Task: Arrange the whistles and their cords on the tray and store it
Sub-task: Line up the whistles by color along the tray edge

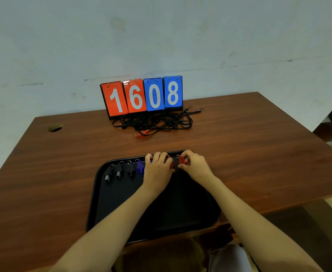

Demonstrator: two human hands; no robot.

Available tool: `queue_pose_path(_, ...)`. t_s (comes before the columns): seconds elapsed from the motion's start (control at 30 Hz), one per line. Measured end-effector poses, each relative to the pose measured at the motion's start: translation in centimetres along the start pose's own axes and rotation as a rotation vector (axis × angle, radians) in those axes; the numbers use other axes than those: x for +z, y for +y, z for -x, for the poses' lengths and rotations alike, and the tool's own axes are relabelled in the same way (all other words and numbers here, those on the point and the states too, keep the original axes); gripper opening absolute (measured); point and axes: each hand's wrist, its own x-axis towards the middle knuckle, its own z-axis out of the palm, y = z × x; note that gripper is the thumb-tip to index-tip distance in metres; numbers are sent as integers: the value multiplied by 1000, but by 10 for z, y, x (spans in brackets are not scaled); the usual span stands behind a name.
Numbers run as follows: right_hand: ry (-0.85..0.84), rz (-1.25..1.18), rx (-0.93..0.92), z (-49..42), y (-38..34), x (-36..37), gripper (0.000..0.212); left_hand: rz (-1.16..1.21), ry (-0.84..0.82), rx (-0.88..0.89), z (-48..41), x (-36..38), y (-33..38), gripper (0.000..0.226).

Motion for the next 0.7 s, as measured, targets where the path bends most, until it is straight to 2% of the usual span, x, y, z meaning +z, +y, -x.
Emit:
queue_pose_path(0.1, 15, 14, -8, -1, -2, 1, 28, -28, 15, 22, 1, 0, -3, 35)
queue_pose_path(0.23, 7, 27, -21, -3, -7, 4, 28, -58, 33, 31, 2, 0, -6, 28)
queue_pose_path(0.47, 12, 64, -19, -5, -12, 9, 34, -37, -16, 24, 2, -5, -6, 26)
queue_pose_path(0.6, 13, 89, -25, -4, -12, 9, 37, -23, -59, 18, 1, -7, -6, 31)
queue_pose_path(0.7, -3, 115, -22, -2, -11, 5, 45, -8, -70, 18, 2, -8, -7, 44)
